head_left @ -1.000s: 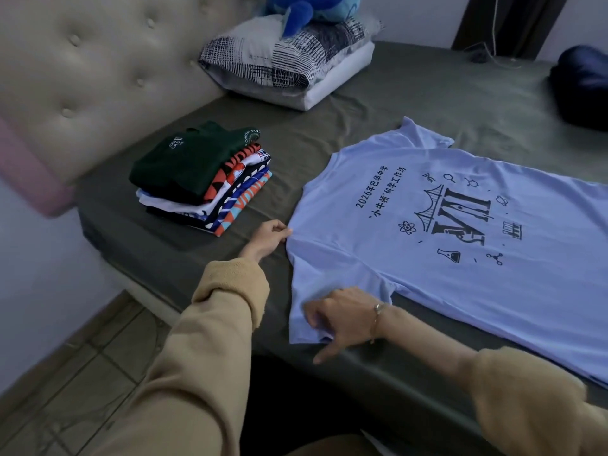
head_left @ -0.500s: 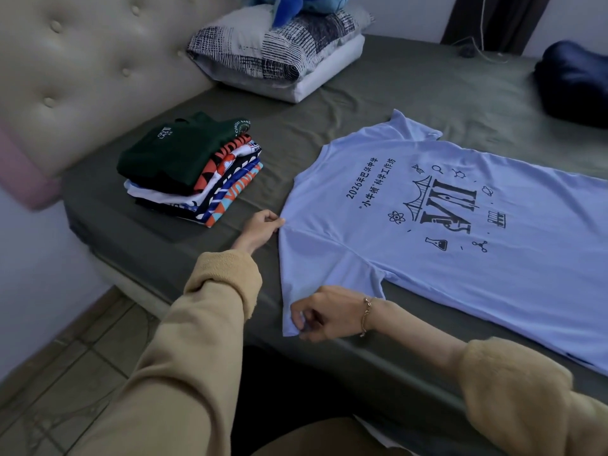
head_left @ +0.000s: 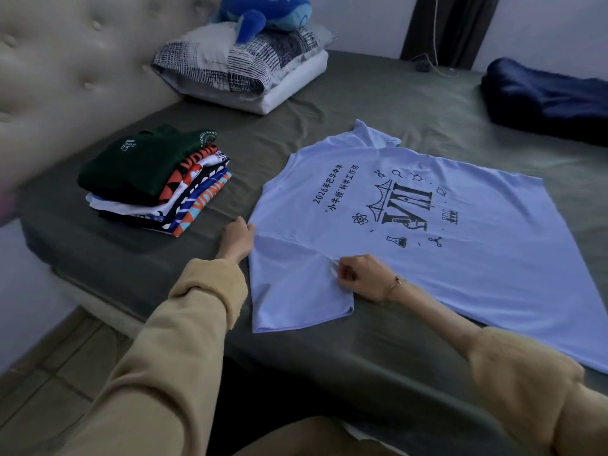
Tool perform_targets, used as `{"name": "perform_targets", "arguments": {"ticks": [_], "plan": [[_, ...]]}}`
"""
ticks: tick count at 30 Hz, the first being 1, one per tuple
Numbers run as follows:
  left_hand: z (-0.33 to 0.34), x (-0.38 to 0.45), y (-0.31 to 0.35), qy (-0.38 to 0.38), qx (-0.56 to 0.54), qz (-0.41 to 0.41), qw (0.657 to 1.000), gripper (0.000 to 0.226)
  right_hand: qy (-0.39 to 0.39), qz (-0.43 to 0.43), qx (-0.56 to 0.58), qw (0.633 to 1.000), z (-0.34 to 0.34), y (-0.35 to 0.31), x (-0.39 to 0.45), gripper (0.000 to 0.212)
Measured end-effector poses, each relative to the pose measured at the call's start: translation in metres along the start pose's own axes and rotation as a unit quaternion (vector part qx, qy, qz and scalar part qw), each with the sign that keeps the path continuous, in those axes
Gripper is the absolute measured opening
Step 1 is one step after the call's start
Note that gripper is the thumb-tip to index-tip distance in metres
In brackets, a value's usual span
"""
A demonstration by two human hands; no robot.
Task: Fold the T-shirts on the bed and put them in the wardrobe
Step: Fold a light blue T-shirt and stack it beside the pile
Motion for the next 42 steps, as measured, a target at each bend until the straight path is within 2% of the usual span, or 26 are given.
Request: {"name": "perform_targets", "arguments": {"ticks": [6, 10, 14, 16, 19, 22, 25, 28, 31, 34, 35, 42], "plan": [[-0.001, -0.009, -0.002, -0.042, 0.069, -0.015, 0.997, 0.058, -0.005, 0.017, 0.044, 0.999, 0.009, -0.007, -0.004, 0.032], [-0.004, -0.017, -0.003, -0.035, 0.095, 0.008, 0.995, 0.04, -0.022, -0.018, 0.049, 0.998, 0.009, -0.021, -0.004, 0.019], [-0.001, -0.027, 0.004, -0.031, 0.131, 0.015, 0.991, 0.051, -0.075, -0.01, 0.069, 0.995, 0.007, -0.019, -0.004, 0.012], [0.002, -0.033, 0.006, -0.024, 0.189, 0.046, 0.981, 0.051, -0.078, -0.033, 0.014, 0.996, 0.005, -0.022, -0.004, 0.009], [0.003, -0.041, 0.003, 0.017, 0.241, 0.094, 0.966, 0.04, -0.032, -0.062, -0.041, 0.997, 0.003, -0.03, -0.003, 0.013], [0.004, -0.045, 0.0, 0.048, 0.265, 0.122, 0.955, 0.039, -0.054, -0.138, -0.01, 0.989, 0.01, -0.044, -0.008, 0.021], [0.002, -0.042, -0.001, 0.036, 0.253, 0.121, 0.959, 0.041, -0.081, -0.161, -0.006, 0.984, 0.012, -0.05, -0.008, 0.015], [-0.002, -0.041, 0.002, 0.012, 0.211, 0.097, 0.973, 0.048, -0.005, -0.148, -0.03, 0.989, 0.006, -0.053, 0.006, 0.018], [-0.008, -0.037, -0.001, -0.035, 0.132, 0.047, 0.99, 0.057, 0.062, -0.152, -0.015, 0.986, 0.006, -0.058, 0.021, 0.039], [-0.016, -0.032, -0.009, -0.083, 0.106, 0.047, 0.99, 0.035, -0.004, -0.156, -0.099, 0.983, 0.025, -0.061, 0.025, 0.058], [-0.018, -0.032, -0.012, -0.088, 0.102, 0.05, 0.99, 0.034, -0.027, -0.164, -0.11, 0.98, 0.033, -0.063, 0.023, 0.06], [-0.017, -0.037, -0.01, -0.06, 0.101, 0.058, 0.991, 0.029, -0.057, -0.246, -0.115, 0.961, 0.056, -0.077, 0.005, 0.055]]}}
Point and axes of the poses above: each hand's wrist, its own x-axis towards the middle knuckle, its own z-axis out of the palm, y = z × x, the point moved 4 cm from there along x, towards the middle knuckle, and after that the axes turned 12 degrees about -x, right-handed, at the moved point
